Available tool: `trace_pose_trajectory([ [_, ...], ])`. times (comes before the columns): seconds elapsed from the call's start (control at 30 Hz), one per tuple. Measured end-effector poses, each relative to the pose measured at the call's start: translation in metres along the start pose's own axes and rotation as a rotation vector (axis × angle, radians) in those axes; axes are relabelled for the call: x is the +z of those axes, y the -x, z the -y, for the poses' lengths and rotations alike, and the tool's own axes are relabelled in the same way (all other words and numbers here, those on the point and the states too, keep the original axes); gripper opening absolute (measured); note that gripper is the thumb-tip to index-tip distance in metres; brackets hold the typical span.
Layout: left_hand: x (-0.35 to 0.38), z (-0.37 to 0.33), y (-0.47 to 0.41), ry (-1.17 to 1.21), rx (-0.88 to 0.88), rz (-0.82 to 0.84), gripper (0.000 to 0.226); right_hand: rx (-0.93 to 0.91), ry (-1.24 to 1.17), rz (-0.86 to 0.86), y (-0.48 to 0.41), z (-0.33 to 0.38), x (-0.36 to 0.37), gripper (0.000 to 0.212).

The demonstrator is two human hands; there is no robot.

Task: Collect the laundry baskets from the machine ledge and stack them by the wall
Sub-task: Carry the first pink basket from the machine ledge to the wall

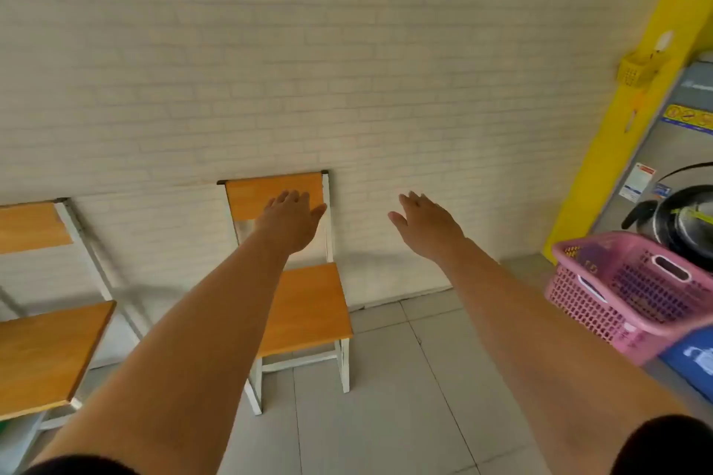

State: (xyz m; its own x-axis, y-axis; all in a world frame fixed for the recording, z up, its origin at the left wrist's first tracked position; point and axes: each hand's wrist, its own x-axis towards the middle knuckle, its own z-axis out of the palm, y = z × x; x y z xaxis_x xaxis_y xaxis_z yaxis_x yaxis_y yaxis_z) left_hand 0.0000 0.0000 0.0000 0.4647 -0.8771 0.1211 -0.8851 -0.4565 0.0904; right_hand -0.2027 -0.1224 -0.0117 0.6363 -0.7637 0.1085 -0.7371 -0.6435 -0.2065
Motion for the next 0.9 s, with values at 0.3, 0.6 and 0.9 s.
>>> trace_pose_trajectory([
  [0.3,0.083,-0.071,0.003,0.049,0.182,0.161,0.065,0.223,-0.013,0.120,0.069,-0.081,0.045,0.060],
  [0.6,0.156,-0.185,-0.008,0.034,0.355,0.283,0.062,0.418,-0.055,0.190,0.121,-0.202,0.087,0.059],
  [0.9,0.208,-0.318,-0.033,0.079,0.448,0.396,0.061,0.610,-0.149,0.207,0.151,-0.338,0.119,0.059],
])
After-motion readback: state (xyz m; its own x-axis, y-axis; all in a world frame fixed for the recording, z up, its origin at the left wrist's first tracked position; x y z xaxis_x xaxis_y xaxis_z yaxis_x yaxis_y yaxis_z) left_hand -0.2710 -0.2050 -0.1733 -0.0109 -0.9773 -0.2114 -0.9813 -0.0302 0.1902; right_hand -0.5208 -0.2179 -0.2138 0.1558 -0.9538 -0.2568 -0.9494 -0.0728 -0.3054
